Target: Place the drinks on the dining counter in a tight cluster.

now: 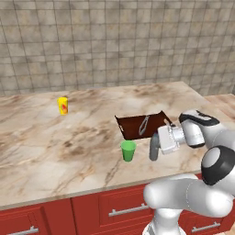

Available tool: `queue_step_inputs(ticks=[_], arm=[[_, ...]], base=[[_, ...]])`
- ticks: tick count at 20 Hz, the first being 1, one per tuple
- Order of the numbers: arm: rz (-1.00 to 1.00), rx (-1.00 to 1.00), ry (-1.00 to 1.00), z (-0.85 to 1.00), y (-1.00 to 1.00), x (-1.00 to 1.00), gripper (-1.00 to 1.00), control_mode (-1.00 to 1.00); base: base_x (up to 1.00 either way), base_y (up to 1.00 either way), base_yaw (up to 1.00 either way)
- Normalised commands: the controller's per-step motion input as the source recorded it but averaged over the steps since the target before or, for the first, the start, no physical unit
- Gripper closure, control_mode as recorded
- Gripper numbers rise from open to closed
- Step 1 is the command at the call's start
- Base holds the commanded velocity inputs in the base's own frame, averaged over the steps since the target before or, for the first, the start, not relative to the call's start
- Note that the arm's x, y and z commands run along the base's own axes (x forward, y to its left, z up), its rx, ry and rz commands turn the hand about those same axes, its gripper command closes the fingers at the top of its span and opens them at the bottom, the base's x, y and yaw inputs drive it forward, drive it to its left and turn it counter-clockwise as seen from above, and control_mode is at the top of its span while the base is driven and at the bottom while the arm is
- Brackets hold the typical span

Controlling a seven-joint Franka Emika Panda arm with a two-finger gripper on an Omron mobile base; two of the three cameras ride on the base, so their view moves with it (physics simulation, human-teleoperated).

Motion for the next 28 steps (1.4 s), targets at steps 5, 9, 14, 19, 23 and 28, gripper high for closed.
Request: queue_step_inputs(ticks=[5,9,14,19,23,28], arm=[[0.00,-0.01,-0.10,-0.15,0.01,0.01,1.00,-1.00],[0.00,0.00,-0.08,-0.12,0.00,0.03,1.00,-1.00],[0.00,0.00,-0.13,-0.03,0.00,0.12,1.00,-1.00],[0.00,0.00,-0.12,-0.04,0.00,0.06,1.00,-1.00],[0.00,0.00,0.00,-0.18,0.00,0.07,1.00,-1.00],[0.00,0.00,0.05,-0.20,-0.01,0.09,1.00,-1.00]], base=[[0.00,0.00,0.00],[0.00,0.00,0.00],[0.00,0.00,0.00],[0.00,0.00,0.00],[0.00,0.00,0.00],[0.00,0.00,0.00]])
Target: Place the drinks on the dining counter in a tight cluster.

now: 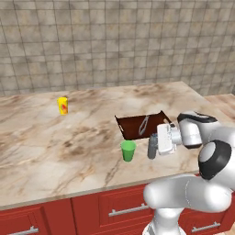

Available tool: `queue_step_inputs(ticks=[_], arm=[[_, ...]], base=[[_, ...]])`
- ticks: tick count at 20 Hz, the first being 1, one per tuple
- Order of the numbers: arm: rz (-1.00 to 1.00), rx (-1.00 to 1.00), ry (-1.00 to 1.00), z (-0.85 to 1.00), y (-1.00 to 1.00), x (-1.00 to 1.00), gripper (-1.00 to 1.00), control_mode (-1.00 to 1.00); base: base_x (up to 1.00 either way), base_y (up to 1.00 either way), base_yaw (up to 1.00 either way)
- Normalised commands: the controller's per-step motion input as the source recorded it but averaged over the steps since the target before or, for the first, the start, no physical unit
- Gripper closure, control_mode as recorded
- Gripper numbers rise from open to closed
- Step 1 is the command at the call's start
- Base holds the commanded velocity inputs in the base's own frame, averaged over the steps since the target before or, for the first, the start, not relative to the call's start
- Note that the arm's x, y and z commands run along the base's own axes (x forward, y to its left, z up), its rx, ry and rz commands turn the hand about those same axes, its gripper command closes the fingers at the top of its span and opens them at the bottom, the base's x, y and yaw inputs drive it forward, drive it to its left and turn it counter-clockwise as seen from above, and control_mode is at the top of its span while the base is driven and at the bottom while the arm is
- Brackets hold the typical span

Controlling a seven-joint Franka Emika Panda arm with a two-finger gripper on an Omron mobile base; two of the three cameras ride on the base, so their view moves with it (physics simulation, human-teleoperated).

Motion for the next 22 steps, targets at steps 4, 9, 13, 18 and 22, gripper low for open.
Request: queue_step_inputs(ticks=[4,9,13,18,22], arm=[[0.01,0.01,0.04,-0.23,-0.09,0.00,1.00,-1.00],[0.03,0.02,0.02,-0.25,-0.09,0.00,1.00,-1.00],[0.03,0.00,0.00,-0.16,0.00,-0.03,-1.00,-1.00],[0.01,0.00,0.00,-0.01,0.00,-0.06,-1.00,-1.00],[0.01,0.00,0.00,0.00,0.00,-0.19,-1.00,-1.00]], base=[[0.00,0.00,0.00],[0.00,0.00,0.00],[0.00,0.00,0.00],[0.00,0.00,0.00],[0.00,0.00,0.00]])
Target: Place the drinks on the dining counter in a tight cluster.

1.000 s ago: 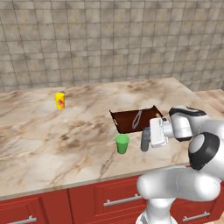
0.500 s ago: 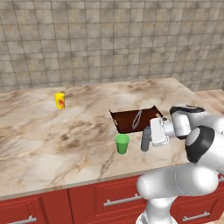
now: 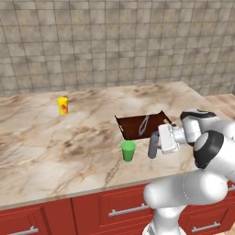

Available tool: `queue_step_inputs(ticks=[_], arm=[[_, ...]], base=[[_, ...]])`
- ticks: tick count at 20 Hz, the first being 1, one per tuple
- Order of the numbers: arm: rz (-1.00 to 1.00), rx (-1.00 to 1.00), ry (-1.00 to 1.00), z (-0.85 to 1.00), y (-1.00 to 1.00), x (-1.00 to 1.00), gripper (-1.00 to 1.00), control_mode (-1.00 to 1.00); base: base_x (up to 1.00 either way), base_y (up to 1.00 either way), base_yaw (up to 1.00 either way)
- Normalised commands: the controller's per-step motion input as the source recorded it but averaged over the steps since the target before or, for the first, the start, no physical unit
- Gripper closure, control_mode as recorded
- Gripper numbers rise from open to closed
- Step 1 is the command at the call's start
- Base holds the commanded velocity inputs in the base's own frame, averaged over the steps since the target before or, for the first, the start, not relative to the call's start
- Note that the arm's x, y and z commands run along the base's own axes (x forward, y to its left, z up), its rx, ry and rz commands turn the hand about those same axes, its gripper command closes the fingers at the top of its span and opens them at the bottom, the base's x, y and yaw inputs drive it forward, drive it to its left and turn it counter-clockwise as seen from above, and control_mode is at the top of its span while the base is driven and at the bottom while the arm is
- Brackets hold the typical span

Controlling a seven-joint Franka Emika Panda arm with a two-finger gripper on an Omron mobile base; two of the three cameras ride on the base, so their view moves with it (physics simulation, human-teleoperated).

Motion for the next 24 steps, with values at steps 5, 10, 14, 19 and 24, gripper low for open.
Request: queue_step_inputs(ticks=[5,10,14,19,24], arm=[[0.00,0.01,0.00,0.01,-0.05,-0.19,-1.00,-1.00],[0.00,0.03,0.00,0.11,-0.16,-0.21,-1.00,-1.00],[0.00,0.02,0.03,0.24,-0.07,-0.20,-1.00,-1.00],[-0.06,0.01,0.18,0.24,-0.01,-0.22,-1.00,-1.00],[-0.05,0.00,0.22,0.19,-0.01,-0.14,-1.00,-1.00]], base=[[0.00,0.00,0.00],[0.00,0.00,0.00],[0.00,0.00,0.00],[0.00,0.00,0.00],[0.00,0.00,0.00]])
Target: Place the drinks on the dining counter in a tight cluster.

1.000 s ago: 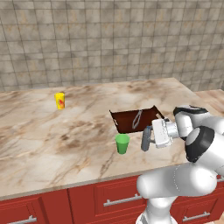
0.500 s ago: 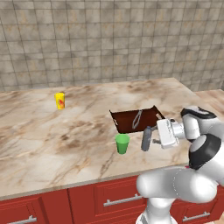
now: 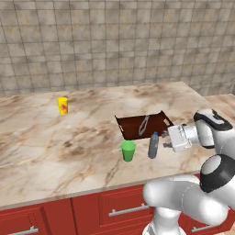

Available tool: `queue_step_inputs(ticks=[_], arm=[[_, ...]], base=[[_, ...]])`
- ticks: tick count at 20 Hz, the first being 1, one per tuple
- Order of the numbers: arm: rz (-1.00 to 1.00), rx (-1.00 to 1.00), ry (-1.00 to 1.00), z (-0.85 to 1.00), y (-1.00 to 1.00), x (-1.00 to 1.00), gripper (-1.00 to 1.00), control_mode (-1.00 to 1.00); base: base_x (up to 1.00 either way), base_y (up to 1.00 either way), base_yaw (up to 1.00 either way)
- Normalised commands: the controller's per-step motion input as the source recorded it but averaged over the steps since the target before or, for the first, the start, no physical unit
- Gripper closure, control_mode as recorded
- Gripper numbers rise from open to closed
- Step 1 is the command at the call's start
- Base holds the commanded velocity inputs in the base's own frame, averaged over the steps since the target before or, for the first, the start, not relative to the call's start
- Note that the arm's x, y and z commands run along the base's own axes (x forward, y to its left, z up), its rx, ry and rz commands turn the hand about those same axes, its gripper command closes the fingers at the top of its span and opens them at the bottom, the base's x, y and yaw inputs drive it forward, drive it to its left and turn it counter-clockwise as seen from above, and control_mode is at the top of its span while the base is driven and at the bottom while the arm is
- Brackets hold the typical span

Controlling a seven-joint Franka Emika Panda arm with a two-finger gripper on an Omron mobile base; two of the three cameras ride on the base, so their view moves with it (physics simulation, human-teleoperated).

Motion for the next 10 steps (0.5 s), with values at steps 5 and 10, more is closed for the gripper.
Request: queue_step_inputs(ticks=[5,10], arm=[[-0.07,0.00,0.15,0.28,0.00,-0.38,-1.00,-1.00],[-0.09,0.00,0.08,0.24,-0.02,-0.45,-1.00,-1.00]], base=[[0.00,0.00,0.00],[0.00,0.00,0.00]])
